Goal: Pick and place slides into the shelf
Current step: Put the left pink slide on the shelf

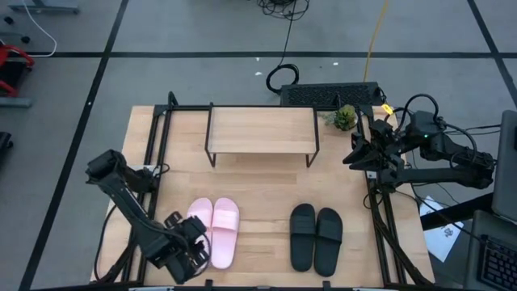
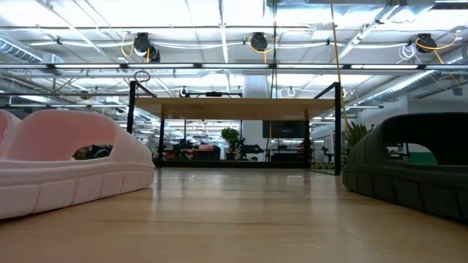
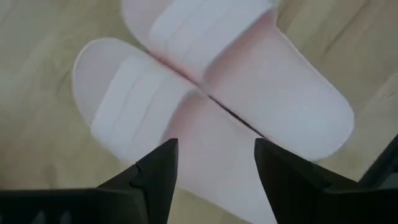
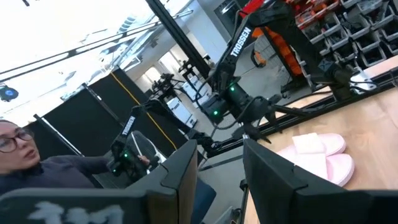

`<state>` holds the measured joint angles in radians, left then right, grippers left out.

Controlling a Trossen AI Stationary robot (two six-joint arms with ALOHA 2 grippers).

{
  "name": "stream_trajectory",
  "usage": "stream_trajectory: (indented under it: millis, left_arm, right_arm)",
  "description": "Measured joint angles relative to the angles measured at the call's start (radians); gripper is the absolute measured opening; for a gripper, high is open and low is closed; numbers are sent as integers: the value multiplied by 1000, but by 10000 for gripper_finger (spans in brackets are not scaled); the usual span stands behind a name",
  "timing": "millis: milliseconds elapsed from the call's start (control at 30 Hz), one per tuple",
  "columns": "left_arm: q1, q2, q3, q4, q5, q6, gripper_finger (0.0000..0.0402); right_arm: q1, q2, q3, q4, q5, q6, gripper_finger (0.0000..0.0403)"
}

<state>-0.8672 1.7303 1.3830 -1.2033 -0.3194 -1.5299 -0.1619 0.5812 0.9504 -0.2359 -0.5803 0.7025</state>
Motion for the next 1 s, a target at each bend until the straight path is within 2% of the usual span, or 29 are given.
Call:
stream_trajectory:
  millis: [200,433,600,1000]
  left_arm:
    - [34,72,0,13,35,124,214]
    - [35,149,0,-74,106,130,213]
    - [33,166,0,-138,103,111,214]
    - [34,168,0,-158,43,154,213]
  right_arm:
    - [0,0,0,0,0,0,121]
    - [0,0,0,0,-1,-2,121]
    - [0,0,0,0,-1,-7,121]
    - [0,0,0,0,-1,-11,121]
